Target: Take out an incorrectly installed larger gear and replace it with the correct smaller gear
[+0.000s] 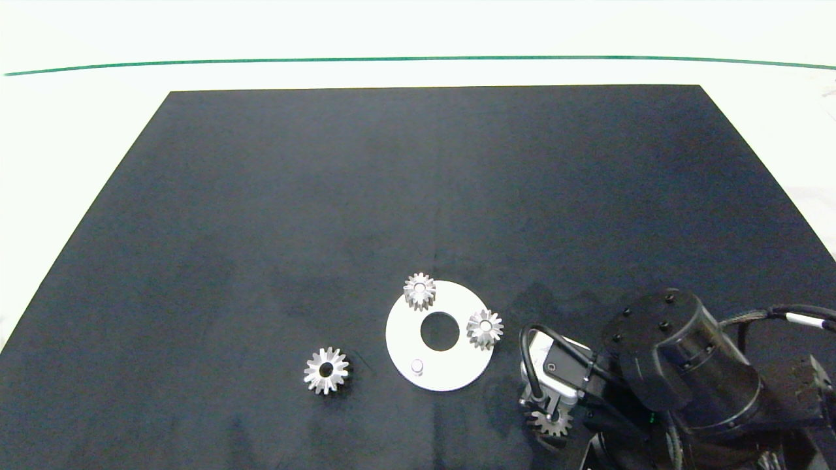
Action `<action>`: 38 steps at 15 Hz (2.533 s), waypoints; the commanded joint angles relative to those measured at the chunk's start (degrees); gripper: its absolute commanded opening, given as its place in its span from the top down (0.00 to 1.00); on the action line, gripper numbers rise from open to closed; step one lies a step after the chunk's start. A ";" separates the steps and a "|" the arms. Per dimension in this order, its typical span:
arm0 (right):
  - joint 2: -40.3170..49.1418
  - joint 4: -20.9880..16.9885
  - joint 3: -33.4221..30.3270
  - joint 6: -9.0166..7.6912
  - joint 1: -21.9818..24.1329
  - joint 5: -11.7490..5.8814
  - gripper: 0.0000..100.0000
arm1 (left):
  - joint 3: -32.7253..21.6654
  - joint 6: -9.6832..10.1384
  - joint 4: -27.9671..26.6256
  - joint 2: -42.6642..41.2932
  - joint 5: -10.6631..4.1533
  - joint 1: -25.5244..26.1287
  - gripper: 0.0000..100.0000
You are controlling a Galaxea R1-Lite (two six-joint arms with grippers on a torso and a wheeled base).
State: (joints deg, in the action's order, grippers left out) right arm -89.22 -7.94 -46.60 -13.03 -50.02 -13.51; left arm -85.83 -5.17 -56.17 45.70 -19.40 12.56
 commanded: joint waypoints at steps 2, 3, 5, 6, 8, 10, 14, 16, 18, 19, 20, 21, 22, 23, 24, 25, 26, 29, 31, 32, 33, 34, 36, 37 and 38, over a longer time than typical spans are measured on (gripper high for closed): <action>1.51 -0.33 -5.08 -1.73 -1.40 -0.03 0.75 | 0.14 -0.02 -0.34 0.00 -0.12 0.01 0.00; 1.07 -0.59 -6.57 -1.82 -1.84 -0.03 0.75 | 0.14 -0.02 -0.34 0.00 -0.12 0.01 0.00; -1.13 -2.87 -11.32 -1.82 -2.89 -0.03 0.75 | 0.14 -0.02 -0.34 0.00 -0.12 0.01 0.00; -2.36 -4.98 -14.74 -1.82 -3.77 -0.03 0.75 | 0.23 -0.02 -0.34 0.00 -0.12 0.01 0.00; -5.26 -6.57 -18.43 -1.91 -5.27 0.06 0.75 | 0.40 -0.02 -0.34 0.00 -0.12 0.01 0.00; -8.07 -6.74 -21.51 -1.91 -6.23 0.06 0.75 | 0.40 -0.02 -0.34 0.00 -0.12 0.01 0.00; -12.11 -8.32 -25.99 -1.82 -8.25 0.06 0.75 | 0.58 -0.37 -0.34 0.00 -0.12 0.01 0.00; -13.17 -8.41 -26.26 -1.82 -8.69 0.06 0.75 | 0.58 -0.46 -0.34 0.00 -0.12 0.01 0.00; -14.22 -8.41 -26.26 -1.82 -8.78 0.06 0.75 | 0.58 -0.46 -0.34 0.00 -0.12 0.01 0.00; -14.75 -8.41 -26.34 -1.82 -8.69 0.06 0.75 | 0.58 -0.46 -0.34 0.00 -0.12 0.01 0.00; -15.10 -8.41 -26.70 -1.82 -8.69 0.06 0.75 | 0.58 -0.46 -0.34 0.00 -0.12 0.01 0.00; -15.28 -8.41 -27.31 -1.82 -8.43 0.06 0.75 | 0.67 -0.46 -0.34 0.00 -0.12 0.01 0.00; -15.63 -8.41 -27.93 -1.82 -8.25 0.06 0.75 | 0.67 -0.46 -0.34 0.00 -0.12 0.01 0.00; -16.16 -8.41 -28.45 -1.82 -8.25 0.06 0.75 | 0.67 -0.46 -0.34 0.00 -0.12 0.01 0.00; -16.69 -8.41 -28.81 -1.82 -8.25 -0.03 0.75 | 0.67 -0.46 -0.34 0.00 -0.12 0.01 0.00; -16.86 -8.50 -29.07 -1.82 -8.25 0.06 0.75 | 0.67 -0.46 -0.34 0.00 -0.12 0.01 0.00; -17.04 -8.50 -29.16 -1.82 -8.25 0.06 0.75 | 0.67 -0.46 -0.34 0.00 -0.12 0.01 0.00; -17.56 -8.50 -29.24 -1.82 -8.25 -0.03 0.75 | 0.67 -0.72 -0.34 -0.09 -0.12 0.01 0.00; -17.74 -8.50 -29.60 -1.82 -7.90 -0.03 0.75 | 0.58 -0.72 -0.34 0.00 -0.12 0.01 0.00; -17.74 -8.50 -29.68 -1.82 -7.81 -0.03 0.75 | 0.67 -0.72 -0.34 0.00 -0.12 0.01 0.00; -17.74 -8.50 -29.86 -1.82 -7.73 -0.03 0.75 | 0.67 -0.72 -0.34 -0.09 -0.12 0.01 0.00; -17.74 -8.59 -29.86 -1.82 -7.73 -0.03 0.75 | 0.58 -0.72 -0.34 -0.09 -0.12 0.01 0.00; -17.83 -8.59 -29.86 -1.73 -7.73 -0.03 0.75 | 0.67 -0.72 -0.34 -0.09 -0.12 0.01 0.00; -17.83 -8.59 -29.86 -1.73 -7.73 -0.03 0.75 | 0.67 -0.72 -0.34 -0.09 -0.12 0.01 0.00; -17.92 -8.50 -29.86 -1.73 -7.73 -0.03 0.75 | 0.67 -0.72 -0.34 -0.09 -0.12 0.01 0.00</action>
State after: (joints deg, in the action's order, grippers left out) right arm -107.14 -16.42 -76.46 -14.67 -57.73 -13.45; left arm -85.20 -5.86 -56.20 45.59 -19.37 12.56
